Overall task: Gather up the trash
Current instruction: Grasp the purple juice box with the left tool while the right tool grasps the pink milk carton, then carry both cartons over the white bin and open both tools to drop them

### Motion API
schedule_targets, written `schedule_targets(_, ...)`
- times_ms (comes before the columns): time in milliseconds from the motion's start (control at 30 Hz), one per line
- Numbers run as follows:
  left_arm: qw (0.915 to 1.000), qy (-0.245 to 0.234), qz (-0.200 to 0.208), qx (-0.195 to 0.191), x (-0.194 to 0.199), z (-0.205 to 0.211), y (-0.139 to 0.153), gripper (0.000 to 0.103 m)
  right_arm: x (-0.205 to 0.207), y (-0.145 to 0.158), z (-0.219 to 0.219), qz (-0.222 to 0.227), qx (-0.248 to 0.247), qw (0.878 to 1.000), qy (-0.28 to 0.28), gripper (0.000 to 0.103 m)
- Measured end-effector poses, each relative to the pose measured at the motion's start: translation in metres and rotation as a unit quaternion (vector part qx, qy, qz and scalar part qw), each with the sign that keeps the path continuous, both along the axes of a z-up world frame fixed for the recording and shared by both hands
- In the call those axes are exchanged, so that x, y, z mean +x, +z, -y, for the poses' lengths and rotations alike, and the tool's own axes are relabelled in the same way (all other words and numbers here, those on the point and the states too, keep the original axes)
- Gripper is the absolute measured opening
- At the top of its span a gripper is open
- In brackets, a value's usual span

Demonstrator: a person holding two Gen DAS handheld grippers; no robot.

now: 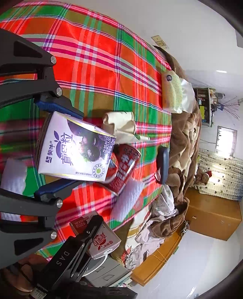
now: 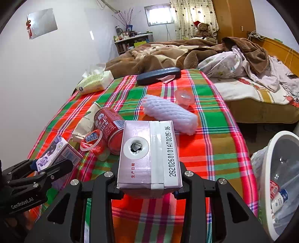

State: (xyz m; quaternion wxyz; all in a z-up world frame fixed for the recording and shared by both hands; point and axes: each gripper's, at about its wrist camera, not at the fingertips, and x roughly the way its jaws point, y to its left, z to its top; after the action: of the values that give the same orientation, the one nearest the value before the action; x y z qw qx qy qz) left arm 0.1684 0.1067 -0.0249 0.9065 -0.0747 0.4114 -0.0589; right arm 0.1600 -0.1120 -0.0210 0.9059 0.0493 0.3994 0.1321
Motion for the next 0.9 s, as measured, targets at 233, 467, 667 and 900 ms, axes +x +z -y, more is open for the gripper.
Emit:
schedule_targets(233, 0.9996, -0.018, 0.021, 0.009, -0.011, 0.022, 0.018, 0.061, -0.013, 0.013, 0.020, 0.021, 0.004, 1.000, -0.013, 0.037)
schedule_targets(467, 0.9981, -0.046, 0.039, 0.012, -0.019, 0.052, 0.034, 0.061, -0.024, 0.024, 0.046, 0.038, 0.007, 0.999, -0.035, 0.037)
schedule_targets(667, 0.9957, -0.077, 0.049, 0.015, -0.023, 0.086, 0.042, 0.061, -0.031, 0.029, 0.072, 0.048, 0.007, 0.997, -0.057, 0.037)
schedule_targets(900, 0.9911, -0.119, 0.057, 0.019, -0.027, 0.135, 0.048, 0.061, -0.041, 0.031, 0.107, 0.053, 0.003, 0.994, -0.091, 0.037)
